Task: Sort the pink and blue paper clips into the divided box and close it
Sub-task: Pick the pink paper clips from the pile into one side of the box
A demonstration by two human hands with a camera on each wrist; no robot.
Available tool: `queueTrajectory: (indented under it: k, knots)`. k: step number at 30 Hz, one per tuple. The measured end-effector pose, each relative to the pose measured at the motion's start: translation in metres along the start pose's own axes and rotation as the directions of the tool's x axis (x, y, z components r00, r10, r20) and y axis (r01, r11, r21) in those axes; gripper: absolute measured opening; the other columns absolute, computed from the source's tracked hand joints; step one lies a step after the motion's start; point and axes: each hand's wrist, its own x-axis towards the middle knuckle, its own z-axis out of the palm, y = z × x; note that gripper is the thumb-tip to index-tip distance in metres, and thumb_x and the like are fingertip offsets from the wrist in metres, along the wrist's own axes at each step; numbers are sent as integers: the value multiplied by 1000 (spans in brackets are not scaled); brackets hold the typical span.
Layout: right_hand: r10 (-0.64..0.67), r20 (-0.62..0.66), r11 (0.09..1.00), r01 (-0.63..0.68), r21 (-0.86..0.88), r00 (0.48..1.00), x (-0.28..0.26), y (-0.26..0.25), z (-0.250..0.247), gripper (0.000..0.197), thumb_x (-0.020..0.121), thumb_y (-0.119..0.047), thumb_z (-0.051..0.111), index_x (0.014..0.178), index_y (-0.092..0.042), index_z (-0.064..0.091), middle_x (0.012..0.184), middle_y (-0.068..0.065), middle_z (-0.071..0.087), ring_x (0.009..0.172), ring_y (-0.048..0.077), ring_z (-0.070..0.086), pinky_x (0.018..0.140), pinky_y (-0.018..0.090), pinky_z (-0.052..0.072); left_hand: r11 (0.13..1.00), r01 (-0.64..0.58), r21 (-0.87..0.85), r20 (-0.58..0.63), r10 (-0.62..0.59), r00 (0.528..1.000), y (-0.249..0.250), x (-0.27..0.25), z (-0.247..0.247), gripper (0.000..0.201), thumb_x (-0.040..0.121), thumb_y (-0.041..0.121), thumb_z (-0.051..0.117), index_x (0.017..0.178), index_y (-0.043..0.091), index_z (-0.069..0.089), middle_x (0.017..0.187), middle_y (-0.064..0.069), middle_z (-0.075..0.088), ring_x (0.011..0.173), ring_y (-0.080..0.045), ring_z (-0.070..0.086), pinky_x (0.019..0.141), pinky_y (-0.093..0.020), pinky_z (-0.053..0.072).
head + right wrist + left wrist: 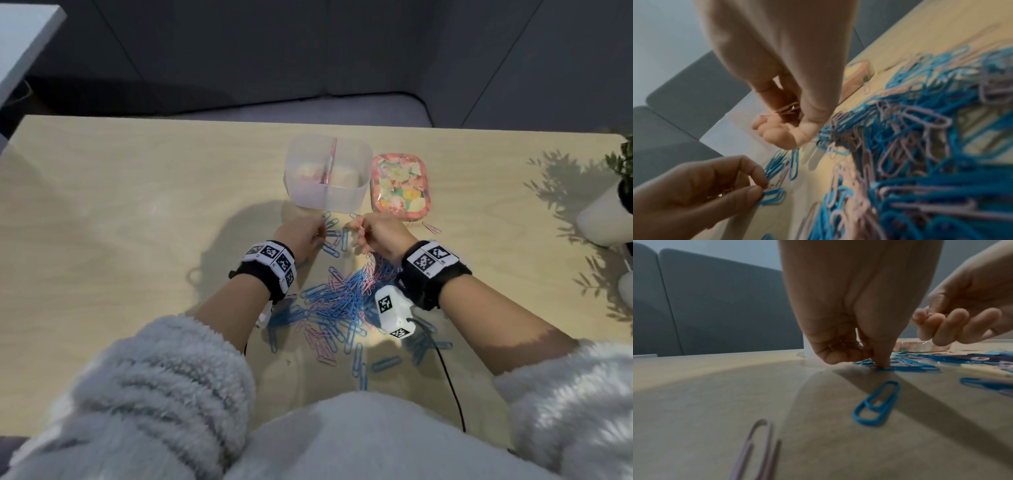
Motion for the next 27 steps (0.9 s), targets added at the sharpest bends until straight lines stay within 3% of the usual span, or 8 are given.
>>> queueTrajectory:
  k: [2, 4, 7, 10, 16, 22, 25, 27]
  knots:
    - [42, -23, 998, -41, 47, 999, 3, -1, 9, 23, 88, -3, 35, 78, -1, 56, 56, 6, 43, 33, 10, 41, 32, 17, 32, 1000, 12, 19, 20, -13, 1000, -2, -4, 1, 10, 89, 19, 56, 97, 14, 59, 100, -9, 65, 91, -26, 58, 78, -34, 47]
    - [-110, -4, 949, 104, -296, 994, 5, 1, 17, 14, 88, -12, 50, 79, -5, 58, 56, 6, 49, 40, 12, 45, 40, 20, 35, 999, 29, 18, 42, -30, 999, -4, -7, 0, 12, 88, 22, 57, 96, 14, 58, 100, -9, 65, 88, -25, 57, 77, -33, 46]
    - [-281, 178, 406, 285, -868, 943, 8, 6, 24, 8, 82, -19, 63, 88, -15, 65, 89, 6, 65, 79, 20, 57, 67, 27, 39, 999, 34, 0, 101, -34, 994, -6, -12, -3, 17, 86, 21, 60, 101, 12, 58, 102, -12, 64, 91, -27, 58, 76, -30, 43]
    - [-290, 222, 217, 290, -932, 931, 11, 6, 22, 11, 83, -19, 59, 93, -17, 63, 102, 4, 66, 98, 25, 58, 77, 30, 41, 999, 39, -28, 88, -36, 995, -7, -14, -4, 20, 87, 24, 59, 103, 12, 59, 103, -11, 63, 92, -27, 58, 75, -28, 40]
    - [-185, 213, 338, 266, -903, 959, 11, 14, 13, 13, 82, -14, 53, 69, -16, 50, 82, 11, 62, 81, 29, 56, 68, 30, 41, 1000, 27, 14, 97, -28, 995, 1, -10, 0, 19, 89, 22, 57, 98, 5, 58, 105, -15, 60, 97, -29, 55, 77, -31, 39]
    - [-109, 155, 881, 168, -442, 982, -11, 13, -1, 21, 91, -1, 40, 75, -13, 43, 42, 0, 58, 29, 7, 45, 31, 14, 34, 979, 83, -185, 49, -75, 996, -7, -19, 2, 7, 90, 17, 53, 86, 12, 50, 85, -6, 56, 81, -23, 53, 72, -33, 42]
    - [-122, 154, 865, 181, -467, 980, -13, 20, 2, 21, 93, -3, 38, 81, -16, 50, 52, 0, 60, 35, 2, 51, 36, 15, 38, 912, 144, -383, 35, -142, 989, -12, -27, 2, 16, 89, 13, 56, 102, 6, 58, 82, -2, 58, 76, -19, 54, 67, -24, 44]
    - [-155, 191, 727, 243, -642, 969, -13, 24, 10, 11, 89, -14, 52, 78, -14, 57, 67, 5, 63, 58, 13, 65, 56, 26, 50, 852, 204, -482, 83, -187, 979, -12, -32, 4, 22, 91, 13, 53, 110, 4, 58, 73, 2, 55, 65, -14, 52, 60, -20, 42]
